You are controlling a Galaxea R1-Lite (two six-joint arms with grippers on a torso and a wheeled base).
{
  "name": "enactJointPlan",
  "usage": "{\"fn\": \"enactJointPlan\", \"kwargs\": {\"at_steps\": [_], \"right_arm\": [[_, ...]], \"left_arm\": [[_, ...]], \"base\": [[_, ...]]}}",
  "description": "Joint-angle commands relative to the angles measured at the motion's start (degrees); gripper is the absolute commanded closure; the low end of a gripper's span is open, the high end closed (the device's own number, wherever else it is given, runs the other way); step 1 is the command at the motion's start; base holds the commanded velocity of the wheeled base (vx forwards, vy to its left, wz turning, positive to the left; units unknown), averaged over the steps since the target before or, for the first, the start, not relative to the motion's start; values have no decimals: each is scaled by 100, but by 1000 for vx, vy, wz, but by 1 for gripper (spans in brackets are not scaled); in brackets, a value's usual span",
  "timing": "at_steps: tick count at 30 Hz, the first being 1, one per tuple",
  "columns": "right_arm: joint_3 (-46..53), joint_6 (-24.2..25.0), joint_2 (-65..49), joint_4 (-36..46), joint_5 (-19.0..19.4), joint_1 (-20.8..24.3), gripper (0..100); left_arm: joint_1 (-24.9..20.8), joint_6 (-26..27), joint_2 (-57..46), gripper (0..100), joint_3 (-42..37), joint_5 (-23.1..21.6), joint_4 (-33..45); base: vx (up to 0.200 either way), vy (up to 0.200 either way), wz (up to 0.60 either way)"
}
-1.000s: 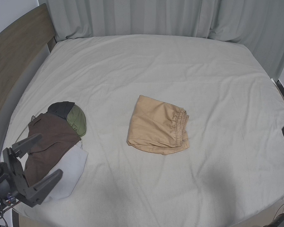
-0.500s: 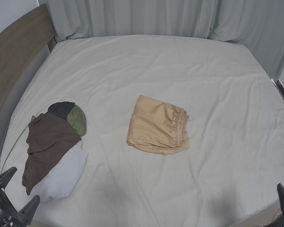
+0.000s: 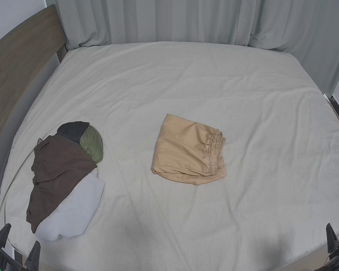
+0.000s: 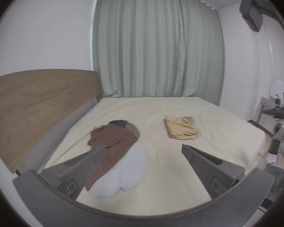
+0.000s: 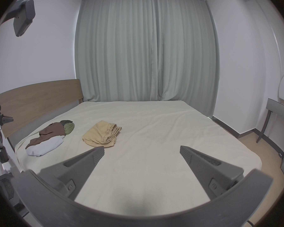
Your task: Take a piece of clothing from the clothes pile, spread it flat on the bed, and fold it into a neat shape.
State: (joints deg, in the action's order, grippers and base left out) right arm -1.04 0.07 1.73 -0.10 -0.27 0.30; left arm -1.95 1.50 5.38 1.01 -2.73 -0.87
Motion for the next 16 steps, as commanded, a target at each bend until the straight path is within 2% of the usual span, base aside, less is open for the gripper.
{"fn": "enactJointPlan", "kwargs": {"at_steps": [1,16], "right_arm": [[104,-7,-94,27,0,-13,0],[104,-25,-94,27,0,-22,0]], "left_arm": [[230,-71,-502,0,-101,203,60],[213,-124,-529,0,-101,203,78]], "base": [[0,0,0],[0,0,0]]}}
